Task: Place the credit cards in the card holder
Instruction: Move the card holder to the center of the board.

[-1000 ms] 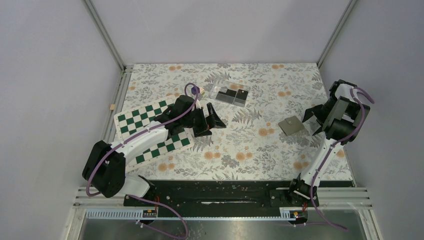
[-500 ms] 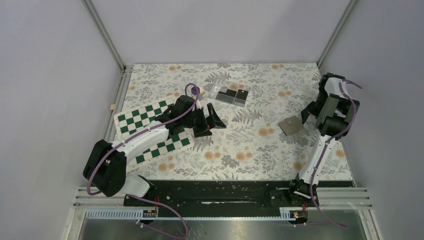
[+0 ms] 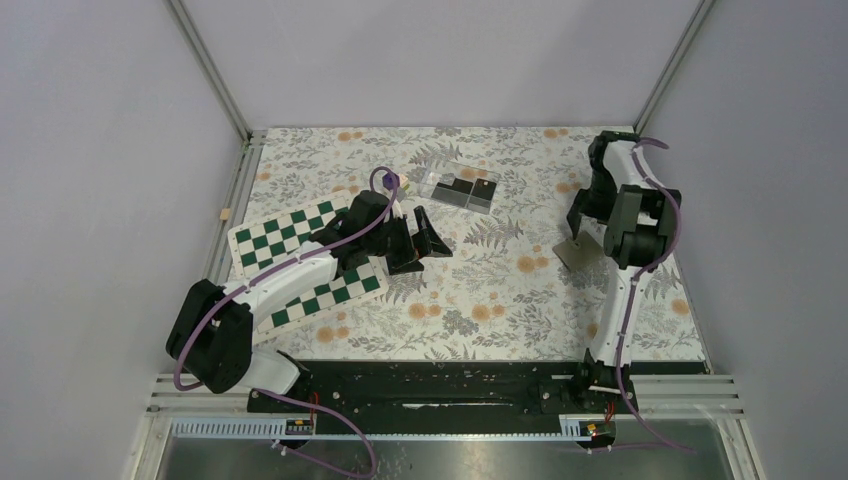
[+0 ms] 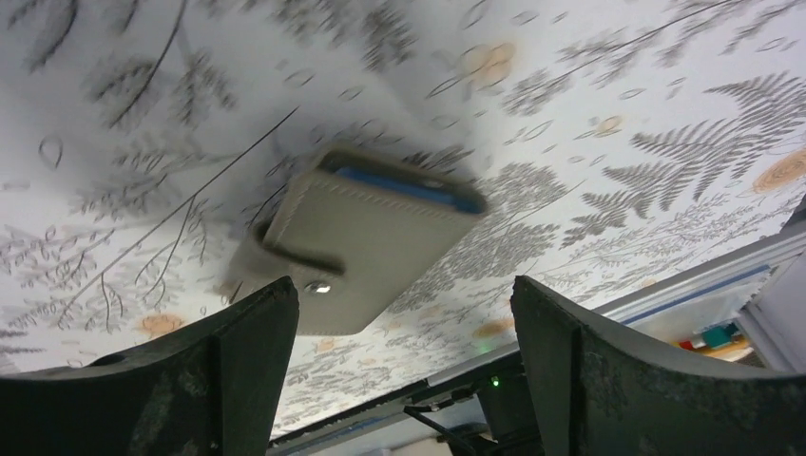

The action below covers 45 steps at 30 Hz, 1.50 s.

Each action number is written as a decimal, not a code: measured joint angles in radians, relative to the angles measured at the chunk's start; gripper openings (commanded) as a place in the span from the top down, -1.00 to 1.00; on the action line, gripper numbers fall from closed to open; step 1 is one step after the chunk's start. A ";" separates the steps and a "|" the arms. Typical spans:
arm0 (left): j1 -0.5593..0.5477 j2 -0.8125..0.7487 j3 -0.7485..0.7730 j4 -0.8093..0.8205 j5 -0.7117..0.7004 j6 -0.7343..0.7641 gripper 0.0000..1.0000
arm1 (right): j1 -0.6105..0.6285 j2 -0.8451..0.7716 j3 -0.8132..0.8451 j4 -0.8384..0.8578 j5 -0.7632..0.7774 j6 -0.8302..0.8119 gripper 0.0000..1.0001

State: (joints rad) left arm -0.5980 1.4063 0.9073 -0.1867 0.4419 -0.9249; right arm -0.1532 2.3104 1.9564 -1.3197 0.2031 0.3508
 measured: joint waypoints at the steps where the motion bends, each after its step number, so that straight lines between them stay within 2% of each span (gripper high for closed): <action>1: 0.000 0.000 0.000 0.000 0.000 0.000 -0.98 | 0.011 0.000 -0.003 -0.001 -0.002 -0.003 -0.78; 5: 0.001 0.000 0.000 0.000 0.000 0.000 -0.97 | 0.057 -0.002 -0.065 0.005 -0.015 -0.015 -0.78; 11: 0.001 -0.003 0.000 -0.001 0.000 0.000 -0.98 | 0.058 -0.051 -0.173 0.026 -0.060 -0.024 -0.88; 15: 0.001 -0.014 -0.002 -0.002 -0.001 0.000 -0.97 | 0.045 -0.103 -0.209 0.068 -0.104 -0.015 -0.96; 21: 0.001 -0.017 -0.002 -0.003 -0.001 0.000 -0.97 | 0.026 -0.137 -0.212 0.112 -0.190 0.021 -0.94; 25: 0.001 -0.017 -0.002 -0.003 -0.001 0.000 -0.98 | 0.021 -0.110 -0.204 0.113 -0.213 0.038 -0.77; 29: 0.001 -0.017 -0.002 -0.003 -0.001 0.000 -0.97 | 0.024 -0.091 -0.210 0.113 -0.232 0.033 -0.35; 33: 0.001 -0.017 -0.002 -0.003 -0.001 0.000 -0.98 | 0.035 -0.082 -0.220 0.105 -0.252 0.016 -0.12; 45: 0.001 -0.017 -0.002 -0.003 -0.001 -0.008 -0.98 | 0.115 -0.025 -0.201 0.029 -0.260 -0.046 0.10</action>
State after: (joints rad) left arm -0.5968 1.3891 0.9058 -0.1898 0.4408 -0.9325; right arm -0.0380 2.2856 1.7550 -1.2911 -0.0570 0.3050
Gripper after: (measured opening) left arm 0.986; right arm 0.462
